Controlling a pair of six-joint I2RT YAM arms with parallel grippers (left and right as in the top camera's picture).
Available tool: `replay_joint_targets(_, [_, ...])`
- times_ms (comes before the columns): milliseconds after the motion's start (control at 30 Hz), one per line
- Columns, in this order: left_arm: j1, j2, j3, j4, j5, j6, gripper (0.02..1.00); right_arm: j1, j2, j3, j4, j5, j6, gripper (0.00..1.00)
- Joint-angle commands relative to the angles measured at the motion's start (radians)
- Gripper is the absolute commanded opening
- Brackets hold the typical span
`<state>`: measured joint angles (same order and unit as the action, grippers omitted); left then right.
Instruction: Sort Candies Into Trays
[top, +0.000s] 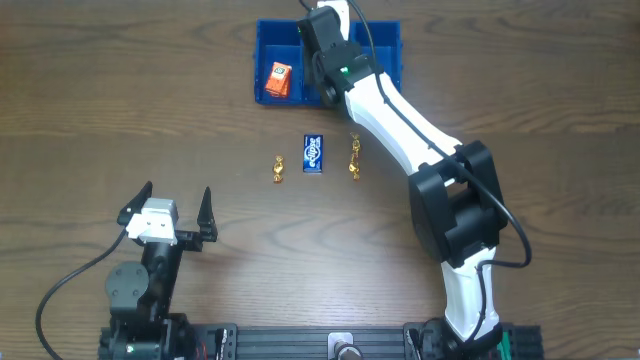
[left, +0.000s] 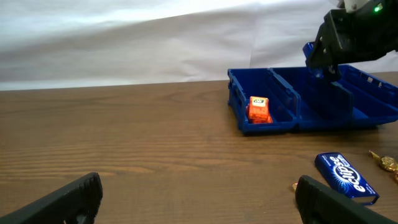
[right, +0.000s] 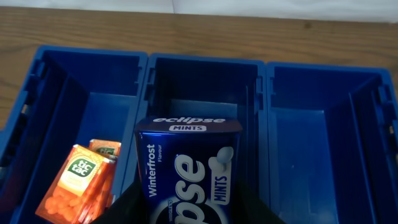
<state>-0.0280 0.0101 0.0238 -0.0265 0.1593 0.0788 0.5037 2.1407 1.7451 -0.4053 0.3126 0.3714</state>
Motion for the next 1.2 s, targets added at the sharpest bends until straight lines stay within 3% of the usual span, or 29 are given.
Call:
replay_joint_targets(33, [0.004,-0.006,-0.019,-0.033,0.025,0.004,0.998,-0.006,0.03,0.018,0.004,0.027,0.044,0.036])
replay_joint_targets(133, [0.004,-0.006,-0.019,-0.033,0.025,0.004,0.998,-0.009,0.03,0.018,0.005,0.027,0.044,0.036])
replay_joint_targets(233, [0.004,-0.006,-0.019,-0.033,0.025,0.004,0.998,-0.01,0.03,0.017,0.004,0.027,0.044,0.213])
replay_joint_targets(267, [0.004,-0.006,-0.019,-0.033,0.025,0.004,0.998,-0.01,0.03,0.017,0.004,0.027,0.044,0.329])
replay_joint_targets(333, [0.004,-0.006,-0.019,-0.033,0.025,0.004,0.996,-0.01,0.03,0.017,0.005,0.027,0.044,0.702])
replay_joint_targets(400, [0.004,-0.006,-0.019,-0.034,0.025,0.004,0.998,-0.01,0.03,0.017,0.007,0.027,0.043,0.998])
replay_joint_targets(733, [0.004,-0.006,-0.019,-0.033,0.025,0.004,0.996,-0.007,0.011,0.057,-0.074,0.027,0.04,0.998])
replay_joint_targets(900, [0.004,-0.006,-0.019,-0.034,0.025,0.004,0.998,0.05,-0.066,0.173,-0.341,0.025,0.053,0.998])
replay_joint_targets(1000, [0.004,-0.006,-0.019,-0.033,0.025,0.004,0.998,0.109,-0.094,0.184,-0.534,0.016,0.139,0.998])
replay_joint_targets(1133, [0.004,-0.006,-0.019,-0.033,0.025,0.004,0.996,0.146,-0.06,0.13,-0.677,-0.129,0.238,0.998])
replay_joint_targets(1200, [0.004,-0.006,-0.019,-0.033,0.025,0.004,0.998,0.147,-0.047,0.092,-0.671,-0.131,0.262,0.998])
